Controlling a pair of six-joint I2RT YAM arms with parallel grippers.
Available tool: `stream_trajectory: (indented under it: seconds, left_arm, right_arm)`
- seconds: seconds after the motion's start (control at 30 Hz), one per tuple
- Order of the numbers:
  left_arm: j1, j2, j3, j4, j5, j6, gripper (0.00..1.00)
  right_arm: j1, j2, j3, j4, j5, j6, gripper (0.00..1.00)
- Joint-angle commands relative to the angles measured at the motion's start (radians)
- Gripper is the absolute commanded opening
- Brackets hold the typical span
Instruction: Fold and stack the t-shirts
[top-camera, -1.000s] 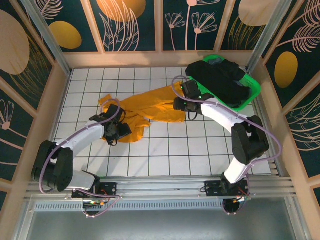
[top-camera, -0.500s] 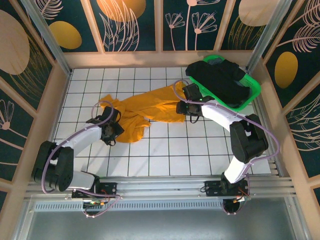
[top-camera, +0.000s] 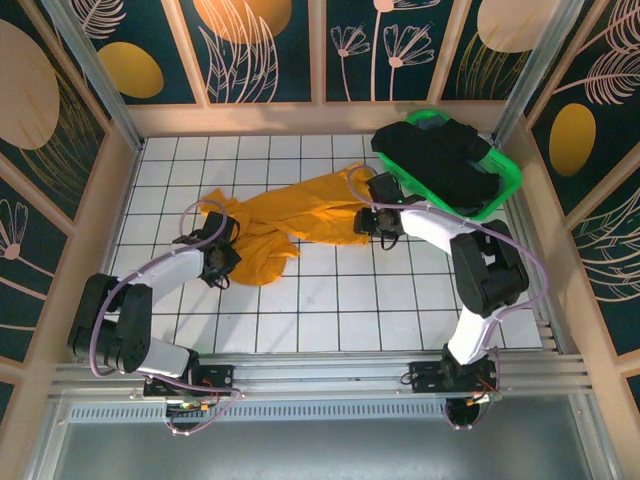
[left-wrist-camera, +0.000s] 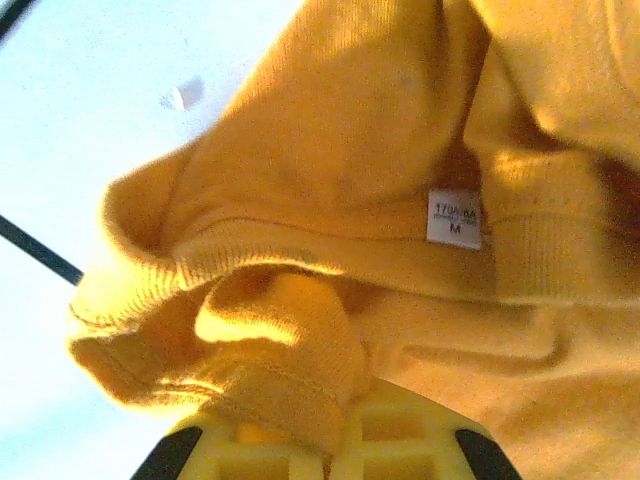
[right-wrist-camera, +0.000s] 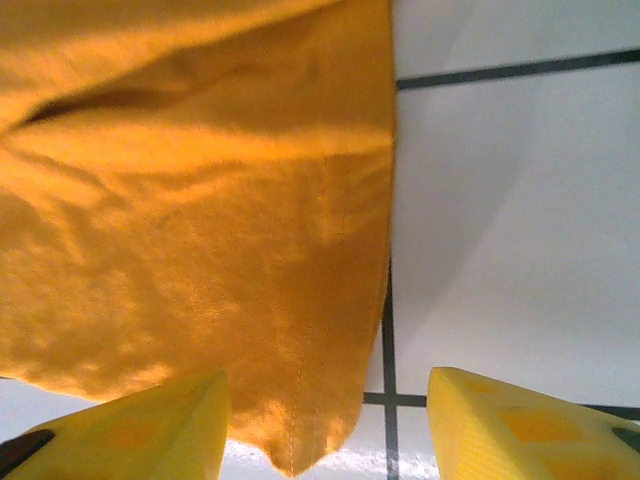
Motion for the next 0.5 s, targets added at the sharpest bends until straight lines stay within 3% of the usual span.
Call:
stream_trajectory:
  seconds: [0.0, 0.1, 0.17, 0.23, 0.47]
  left_arm:
    - [0.022, -0.044, 0.014, -0.044, -0.061, 0.033, 0.0]
    - [0.045, -0.059, 0.016, -0.056, -0.071, 0.05, 0.0]
    - [0.055, -0.064, 0.027, -0.067, -0.08, 0.064, 0.0]
    - [0.066, -0.075, 0.035, -0.081, -0.098, 0.075, 0.0]
    - [0.094, -0.144, 0.025, -0.137, -0.214, 0.066, 0.0]
  right_arm:
    - [0.029, 0.082, 0.036, 0.0, -0.025, 0.012, 0.51]
    - [0.034, 0.163, 0.101, -0.055, -0.002, 0.044, 0.41]
    - [0.033, 0.172, 0.109, -0.054, 0.006, 0.059, 0.25]
    - [0.038, 0.132, 0.102, -0.046, 0.033, 0.076, 0.0]
    - [0.092, -0.183, -0.019, -0.047, 0.105, 0.072, 0.0]
